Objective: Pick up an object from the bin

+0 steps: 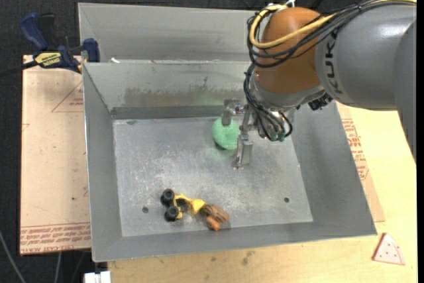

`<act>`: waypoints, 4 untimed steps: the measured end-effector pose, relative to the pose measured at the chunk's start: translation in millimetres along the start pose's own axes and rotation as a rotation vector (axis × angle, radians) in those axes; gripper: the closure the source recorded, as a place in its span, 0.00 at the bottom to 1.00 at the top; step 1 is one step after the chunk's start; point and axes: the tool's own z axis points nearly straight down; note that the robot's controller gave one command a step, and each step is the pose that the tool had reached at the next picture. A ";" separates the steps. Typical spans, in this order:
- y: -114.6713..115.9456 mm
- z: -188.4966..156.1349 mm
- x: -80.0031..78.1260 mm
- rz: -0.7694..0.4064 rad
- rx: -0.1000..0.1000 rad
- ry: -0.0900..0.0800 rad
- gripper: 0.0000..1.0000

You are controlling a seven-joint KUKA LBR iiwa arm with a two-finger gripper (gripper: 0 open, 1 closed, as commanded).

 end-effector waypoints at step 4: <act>-26.3 69.7 -31.4 0.174 -0.002 -0.020 1.00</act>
Offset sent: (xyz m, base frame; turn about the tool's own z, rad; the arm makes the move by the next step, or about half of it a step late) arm 0.0063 -0.0148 -0.0262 -0.0407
